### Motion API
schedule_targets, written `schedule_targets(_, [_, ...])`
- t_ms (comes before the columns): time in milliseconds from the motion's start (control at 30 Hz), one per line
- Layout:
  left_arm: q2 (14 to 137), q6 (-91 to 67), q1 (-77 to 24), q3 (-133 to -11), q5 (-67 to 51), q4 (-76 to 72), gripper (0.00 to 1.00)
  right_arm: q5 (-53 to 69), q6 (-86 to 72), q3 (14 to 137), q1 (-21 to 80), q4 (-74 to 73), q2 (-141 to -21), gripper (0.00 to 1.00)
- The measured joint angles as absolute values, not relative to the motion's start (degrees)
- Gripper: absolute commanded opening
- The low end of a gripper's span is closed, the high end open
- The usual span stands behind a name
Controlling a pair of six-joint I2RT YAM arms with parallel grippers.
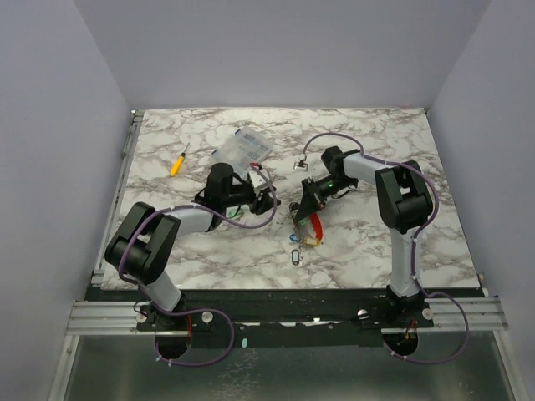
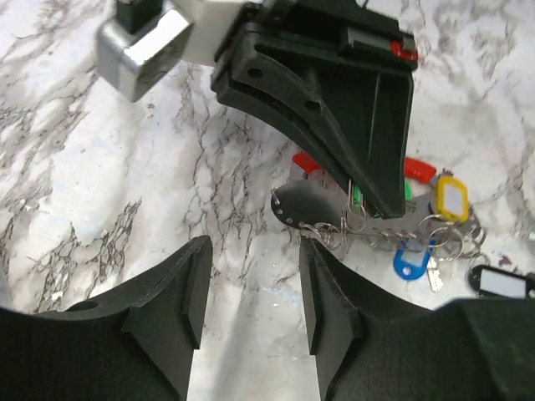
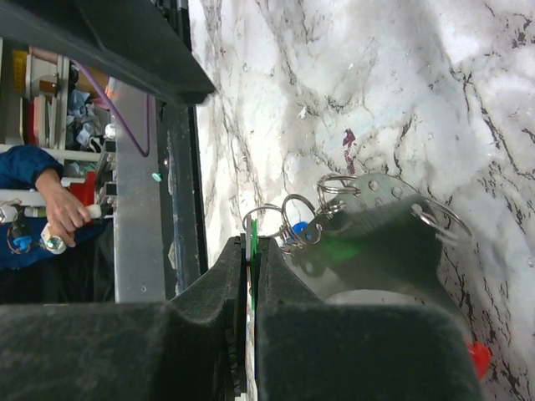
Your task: Remove the keys from the keyring
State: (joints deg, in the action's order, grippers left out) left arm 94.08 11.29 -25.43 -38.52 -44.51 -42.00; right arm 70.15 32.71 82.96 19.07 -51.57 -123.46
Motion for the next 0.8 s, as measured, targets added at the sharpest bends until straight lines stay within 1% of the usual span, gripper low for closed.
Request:
schedule_targets(167, [94.08, 27.33, -30.13, -43.97, -42.13, -25.36, 0.54, 70.3, 34.65, 83.29, 19.07, -53.98, -123.46, 0.01])
schedule_targets(367, [94.98, 41.6, -32.77, -44.56, -41.89, -14.15, 0.53, 70.41, 37.32, 83.31, 19.07, -56.84, -123.33, 0.01])
schedule_targets(567, [95.59, 47.35, -34.74, -44.58, -41.43, -11.0, 0.5, 70.43, 39.22, 83.31, 19.07, -59.02, -122.93, 0.01])
schedule_targets(800, [95.96, 46.7, -36.53, -46.81, -41.23, -10.63, 0.46, 70.41, 40.95, 83.29, 19.07, -60.8, -122.17, 0.01])
